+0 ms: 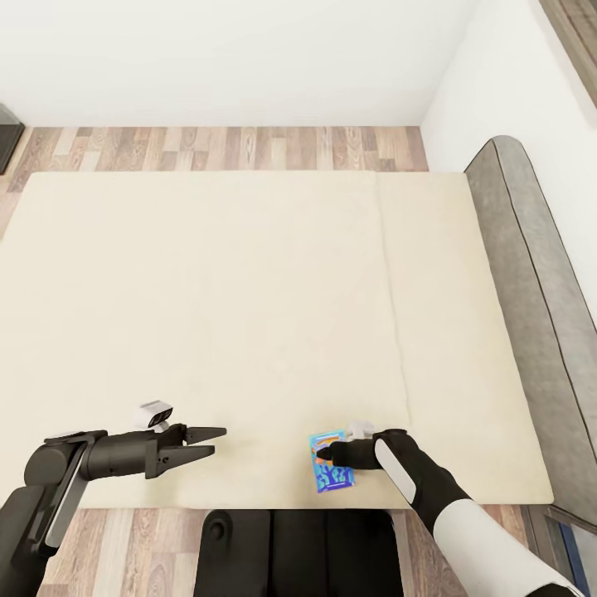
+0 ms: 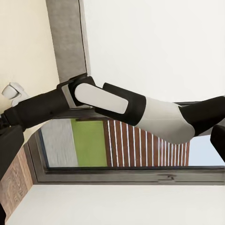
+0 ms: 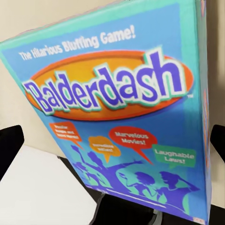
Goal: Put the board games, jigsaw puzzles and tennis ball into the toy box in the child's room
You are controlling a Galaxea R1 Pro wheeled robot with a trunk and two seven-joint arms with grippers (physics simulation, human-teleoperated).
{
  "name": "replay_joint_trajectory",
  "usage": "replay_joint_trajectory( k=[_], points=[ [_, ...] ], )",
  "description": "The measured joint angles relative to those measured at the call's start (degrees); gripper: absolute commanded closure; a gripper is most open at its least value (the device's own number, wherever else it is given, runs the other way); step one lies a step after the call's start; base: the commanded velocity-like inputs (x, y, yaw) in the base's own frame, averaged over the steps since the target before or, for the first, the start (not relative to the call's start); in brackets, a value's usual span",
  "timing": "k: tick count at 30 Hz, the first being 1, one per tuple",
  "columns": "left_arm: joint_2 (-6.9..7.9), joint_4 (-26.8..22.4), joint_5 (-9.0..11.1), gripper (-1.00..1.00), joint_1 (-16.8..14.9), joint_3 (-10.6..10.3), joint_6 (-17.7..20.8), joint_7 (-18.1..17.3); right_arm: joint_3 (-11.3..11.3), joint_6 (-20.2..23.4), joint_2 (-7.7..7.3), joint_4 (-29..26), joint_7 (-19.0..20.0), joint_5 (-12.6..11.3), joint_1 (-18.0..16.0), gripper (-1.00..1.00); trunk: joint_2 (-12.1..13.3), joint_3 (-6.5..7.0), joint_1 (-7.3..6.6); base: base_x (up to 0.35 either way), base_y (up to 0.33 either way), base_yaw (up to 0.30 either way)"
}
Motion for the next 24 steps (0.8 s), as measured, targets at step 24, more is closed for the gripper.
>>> replay_joint_trajectory(
  k=[24],
  points=[
    [-0.09,0.0,0.0,-1.00,0.0,0.0,0.0,0.0,0.1,0.0,0.09,-0.1,0.0,0.1,0.0,-1.00,0.0,0.00,0.00,0.000,0.067,0.000]
  ],
)
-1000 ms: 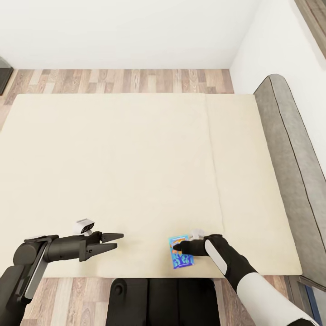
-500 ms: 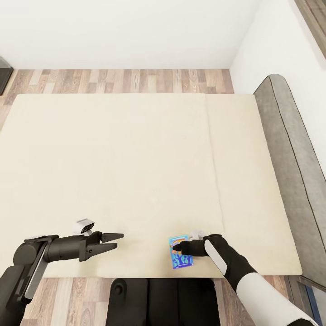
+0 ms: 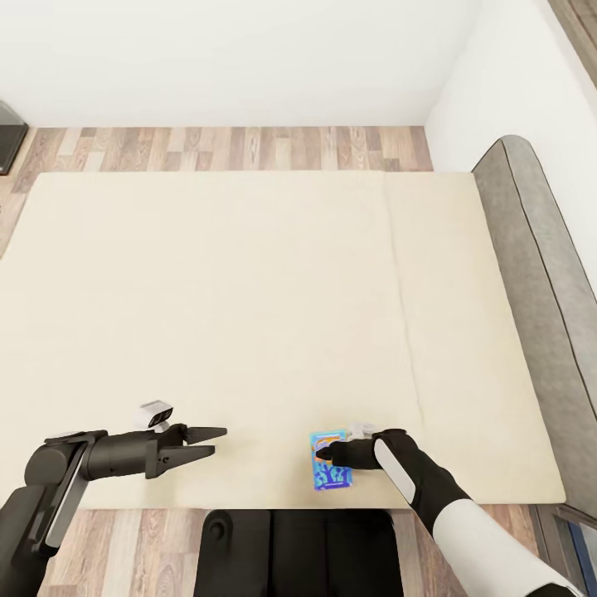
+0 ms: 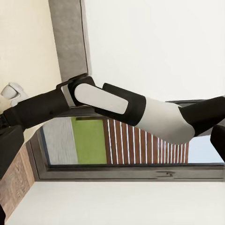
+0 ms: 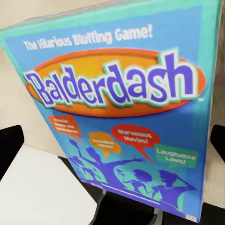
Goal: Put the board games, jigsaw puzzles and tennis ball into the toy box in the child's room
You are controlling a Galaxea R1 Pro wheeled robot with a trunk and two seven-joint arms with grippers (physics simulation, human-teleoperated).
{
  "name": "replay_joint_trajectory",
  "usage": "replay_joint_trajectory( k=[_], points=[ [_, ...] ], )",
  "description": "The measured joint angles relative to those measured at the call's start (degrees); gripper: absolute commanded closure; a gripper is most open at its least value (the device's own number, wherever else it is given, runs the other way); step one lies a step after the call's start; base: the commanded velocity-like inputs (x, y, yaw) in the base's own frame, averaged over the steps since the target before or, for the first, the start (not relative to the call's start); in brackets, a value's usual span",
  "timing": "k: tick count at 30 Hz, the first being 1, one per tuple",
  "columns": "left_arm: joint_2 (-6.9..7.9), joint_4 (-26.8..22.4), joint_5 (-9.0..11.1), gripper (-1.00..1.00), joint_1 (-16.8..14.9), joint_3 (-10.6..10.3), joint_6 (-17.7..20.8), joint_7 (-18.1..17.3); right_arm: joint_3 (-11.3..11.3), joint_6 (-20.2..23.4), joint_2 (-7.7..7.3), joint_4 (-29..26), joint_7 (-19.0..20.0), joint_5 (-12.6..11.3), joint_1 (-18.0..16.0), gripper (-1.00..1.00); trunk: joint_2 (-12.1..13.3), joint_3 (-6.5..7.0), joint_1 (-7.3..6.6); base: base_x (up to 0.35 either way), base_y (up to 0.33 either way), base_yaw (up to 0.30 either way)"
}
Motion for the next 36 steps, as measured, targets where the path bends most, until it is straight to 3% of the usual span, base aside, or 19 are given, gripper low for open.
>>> replay_joint_trajectory(
  k=[36],
  points=[
    [0.09,0.0,0.0,-1.00,0.0,0.0,0.0,0.0,0.0,0.7,-0.06,-0.5,-0.1,0.0,0.0,-1.00,0.0,0.00,0.00,0.000,0.023,0.000]
  ],
)
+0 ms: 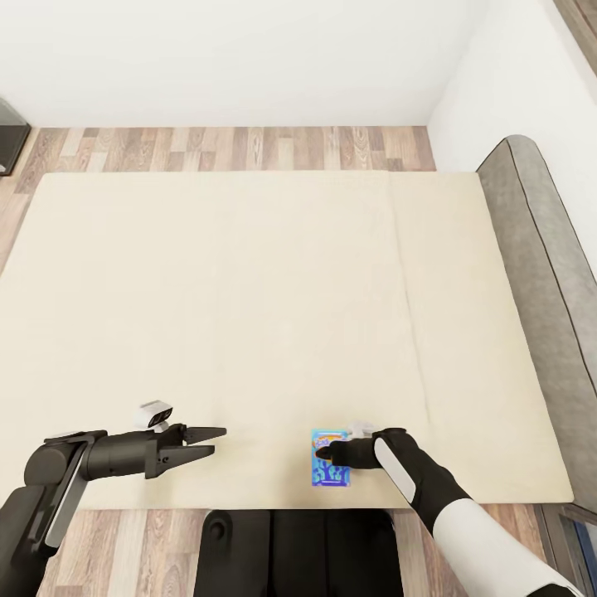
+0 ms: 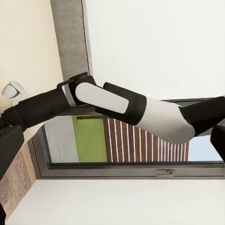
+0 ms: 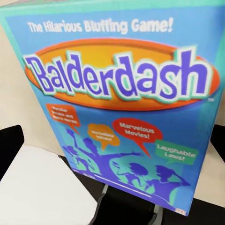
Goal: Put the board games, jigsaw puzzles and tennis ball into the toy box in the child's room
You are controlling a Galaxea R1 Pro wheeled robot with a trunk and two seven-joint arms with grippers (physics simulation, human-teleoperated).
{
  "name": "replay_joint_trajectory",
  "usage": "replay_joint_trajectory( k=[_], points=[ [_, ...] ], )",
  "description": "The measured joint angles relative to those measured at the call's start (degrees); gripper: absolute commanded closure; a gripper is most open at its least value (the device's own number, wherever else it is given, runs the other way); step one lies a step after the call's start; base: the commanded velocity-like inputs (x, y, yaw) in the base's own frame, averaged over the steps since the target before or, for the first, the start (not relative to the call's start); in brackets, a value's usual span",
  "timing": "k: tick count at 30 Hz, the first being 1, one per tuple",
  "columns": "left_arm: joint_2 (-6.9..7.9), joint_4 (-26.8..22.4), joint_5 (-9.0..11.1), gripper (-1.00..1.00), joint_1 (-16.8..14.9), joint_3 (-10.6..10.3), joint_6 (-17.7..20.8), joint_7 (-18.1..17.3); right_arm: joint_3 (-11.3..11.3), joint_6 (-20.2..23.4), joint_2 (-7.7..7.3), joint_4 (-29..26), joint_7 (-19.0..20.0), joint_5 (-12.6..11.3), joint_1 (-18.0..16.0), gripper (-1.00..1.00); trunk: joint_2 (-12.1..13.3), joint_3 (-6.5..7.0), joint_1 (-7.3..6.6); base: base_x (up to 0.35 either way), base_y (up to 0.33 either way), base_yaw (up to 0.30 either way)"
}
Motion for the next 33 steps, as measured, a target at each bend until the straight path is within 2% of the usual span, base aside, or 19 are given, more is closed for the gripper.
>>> replay_joint_trajectory(
  k=[12,20,33],
  points=[
    [0.00,0.0,0.0,-1.00,0.0,0.0,0.0,0.0,0.0,2.6,0.08,-3.8,-0.1,-0.1,0.0,-1.00,0.0,0.00,0.00,0.000,0.000,0.000],
    [0.00,0.0,0.0,-1.00,0.0,0.0,0.0,0.0,0.1,2.9,1.80,-4.4,-0.1,0.1,-0.1,-1.00,0.0,0.00,0.00,0.000,0.000,0.000],
    [0.00,0.0,-0.1,-1.00,0.0,0.4,0.0,0.0,0.1,3.0,2.05,-4.5,-0.1,0.1,-0.1,-1.00,0.0,0.00,0.00,0.000,0.050,0.000]
  ],
)
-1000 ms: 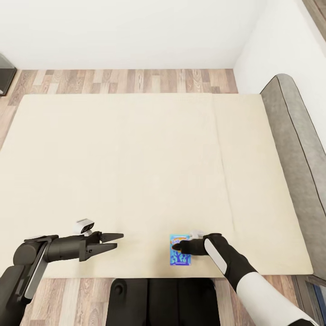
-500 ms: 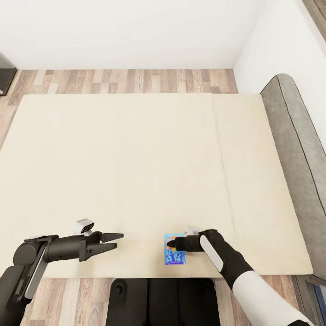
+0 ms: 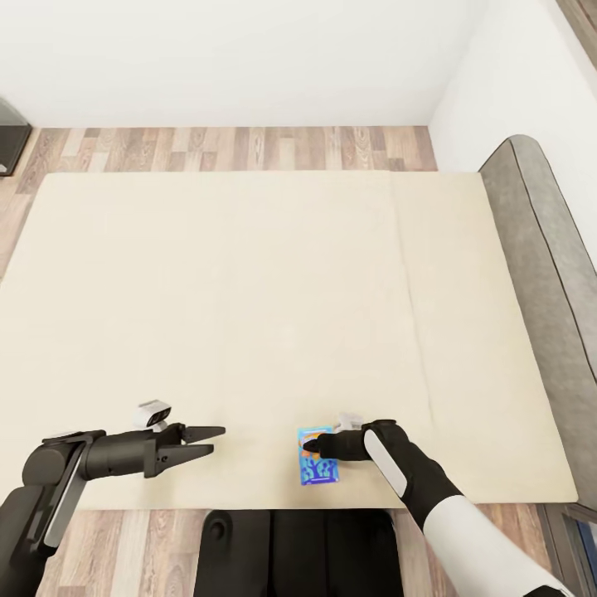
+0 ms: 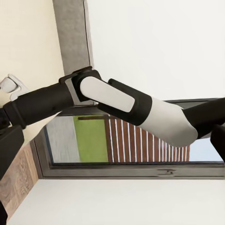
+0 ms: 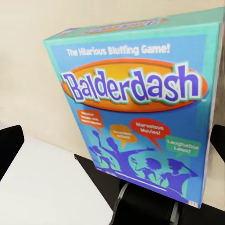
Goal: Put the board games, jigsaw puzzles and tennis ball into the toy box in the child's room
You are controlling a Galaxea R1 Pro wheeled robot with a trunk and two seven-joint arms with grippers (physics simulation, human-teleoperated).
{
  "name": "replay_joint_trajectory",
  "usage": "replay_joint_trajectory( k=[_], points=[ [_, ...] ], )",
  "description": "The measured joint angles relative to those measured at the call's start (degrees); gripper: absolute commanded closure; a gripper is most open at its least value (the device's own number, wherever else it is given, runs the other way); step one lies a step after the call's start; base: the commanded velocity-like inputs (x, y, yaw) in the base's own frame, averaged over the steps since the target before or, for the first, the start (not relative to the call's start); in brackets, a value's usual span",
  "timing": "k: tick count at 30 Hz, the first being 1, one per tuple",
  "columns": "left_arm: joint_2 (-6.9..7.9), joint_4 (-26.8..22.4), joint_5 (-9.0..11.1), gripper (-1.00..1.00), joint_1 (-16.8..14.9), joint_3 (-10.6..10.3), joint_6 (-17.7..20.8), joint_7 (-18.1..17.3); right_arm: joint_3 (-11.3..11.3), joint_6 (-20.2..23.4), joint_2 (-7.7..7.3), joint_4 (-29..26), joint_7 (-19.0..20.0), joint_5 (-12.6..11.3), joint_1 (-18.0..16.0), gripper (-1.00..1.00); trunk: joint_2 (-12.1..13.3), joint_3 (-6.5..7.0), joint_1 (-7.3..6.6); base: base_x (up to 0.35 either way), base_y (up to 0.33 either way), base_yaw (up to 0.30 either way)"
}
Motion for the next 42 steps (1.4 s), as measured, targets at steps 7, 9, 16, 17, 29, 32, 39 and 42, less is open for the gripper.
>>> replay_joint_trajectory(
  k=[7,9,16,17,29,32,39,42],
  points=[
    [-0.01,0.0,0.0,-1.00,0.0,0.4,0.0,0.0,-0.1,0.0,-0.01,0.0,0.0,0.0,0.0,-1.00,0.0,0.00,0.00,0.000,0.125,0.000],
    [-0.01,0.0,0.0,-1.00,0.0,0.4,0.0,0.0,-0.1,0.0,-0.01,0.0,0.0,0.1,0.0,-1.00,0.0,0.00,0.00,0.000,0.123,0.000],
    [0.00,0.0,0.1,-1.00,0.0,0.4,0.0,0.0,-0.1,0.0,0.01,0.0,0.0,0.0,0.0,-1.00,0.0,0.00,0.00,0.000,0.041,0.000],
    [0.00,0.0,0.1,-1.00,0.0,0.4,0.0,0.0,-0.1,0.0,0.01,0.0,0.0,0.0,0.0,-1.00,0.0,0.00,0.00,0.000,0.008,0.000],
    [0.00,0.0,0.1,-1.00,0.0,0.4,0.0,0.0,-0.1,0.0,-0.08,0.1,0.0,-0.1,0.0,-1.00,0.0,0.00,0.00,0.000,0.068,0.000],
    [0.00,0.0,0.1,-1.00,0.0,0.4,0.0,0.0,-0.1,0.0,-0.08,0.1,0.0,-0.1,0.0,-1.00,0.0,0.00,0.00,0.000,0.007,0.000],
    [-0.01,0.0,0.1,-1.00,0.0,0.4,0.0,0.0,-0.1,0.0,-0.09,0.1,0.0,-0.1,0.0,-1.00,0.0,0.00,0.00,0.000,0.060,0.000],
    [-0.01,0.0,0.1,-1.00,0.0,0.4,0.0,0.0,-0.1,0.0,-0.09,0.1,0.0,-0.1,0.0,-1.00,0.0,0.00,0.00,0.000,0.116,0.000]
  ],
)
